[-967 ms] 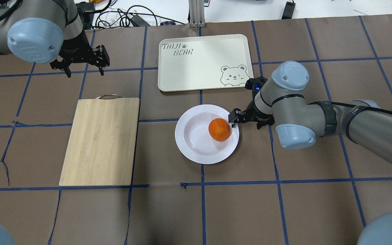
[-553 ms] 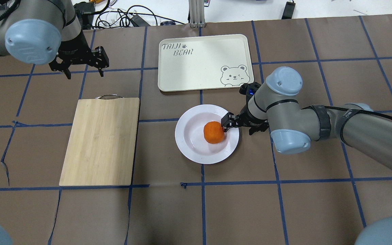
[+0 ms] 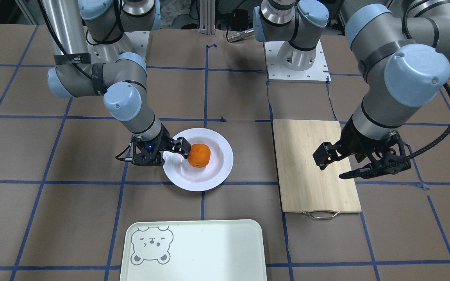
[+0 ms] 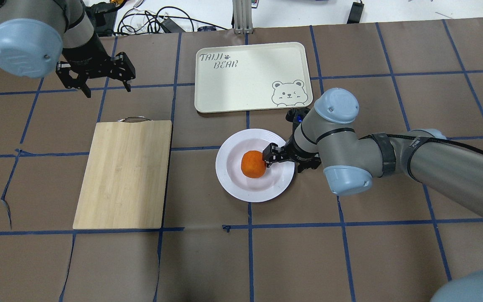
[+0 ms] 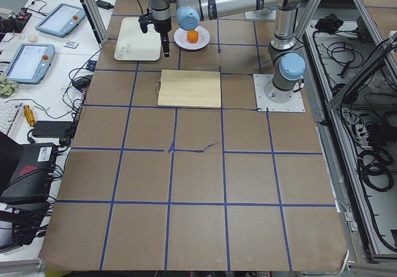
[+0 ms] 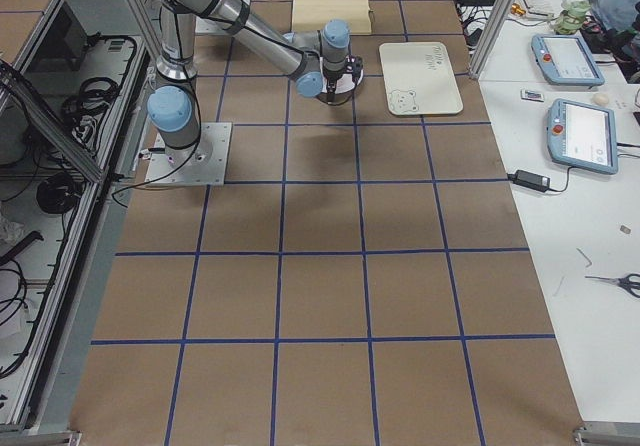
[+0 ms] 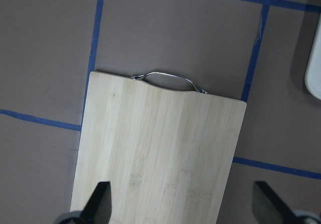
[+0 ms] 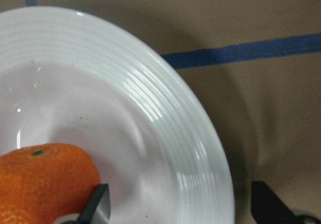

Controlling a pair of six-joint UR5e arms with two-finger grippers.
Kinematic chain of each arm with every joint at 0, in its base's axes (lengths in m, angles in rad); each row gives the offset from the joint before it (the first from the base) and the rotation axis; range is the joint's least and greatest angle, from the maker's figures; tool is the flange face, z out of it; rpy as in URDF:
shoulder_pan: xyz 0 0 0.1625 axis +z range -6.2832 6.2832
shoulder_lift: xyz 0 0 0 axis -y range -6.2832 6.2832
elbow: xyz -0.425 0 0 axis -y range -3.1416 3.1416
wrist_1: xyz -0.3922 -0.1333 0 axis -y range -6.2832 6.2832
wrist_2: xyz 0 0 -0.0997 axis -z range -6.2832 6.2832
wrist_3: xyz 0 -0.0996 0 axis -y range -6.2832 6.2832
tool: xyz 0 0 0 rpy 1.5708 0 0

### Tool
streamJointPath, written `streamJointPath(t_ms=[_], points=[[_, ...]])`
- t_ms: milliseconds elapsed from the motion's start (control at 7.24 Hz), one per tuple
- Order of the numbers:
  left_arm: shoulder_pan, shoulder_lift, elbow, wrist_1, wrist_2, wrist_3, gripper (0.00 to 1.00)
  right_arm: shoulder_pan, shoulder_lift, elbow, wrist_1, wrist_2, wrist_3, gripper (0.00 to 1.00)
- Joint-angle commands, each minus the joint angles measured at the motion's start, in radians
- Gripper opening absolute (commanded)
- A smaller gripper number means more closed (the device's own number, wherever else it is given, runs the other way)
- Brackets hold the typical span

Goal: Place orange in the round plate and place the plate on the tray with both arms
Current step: 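Grasp the rim of the white plate with the right gripper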

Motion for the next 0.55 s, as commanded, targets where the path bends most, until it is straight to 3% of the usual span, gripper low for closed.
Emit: streamJointPath(t_ms=[0,138,415], points=[[0.005,0.011,-0.002,-0.012,0.0,0.003,1.0,0.0,0.019,0.003,-0.032,0.002,0.014,0.95],[0.006,0.012,-0.002,-0.012,-0.002,0.003,1.0,0.0,0.025,0.001,-0.038,0.002,0.02,0.95],[0.008,0.011,-0.002,-0.012,0.0,0.003,1.0,0.002,0.028,0.003,-0.038,0.006,0.038,0.7]])
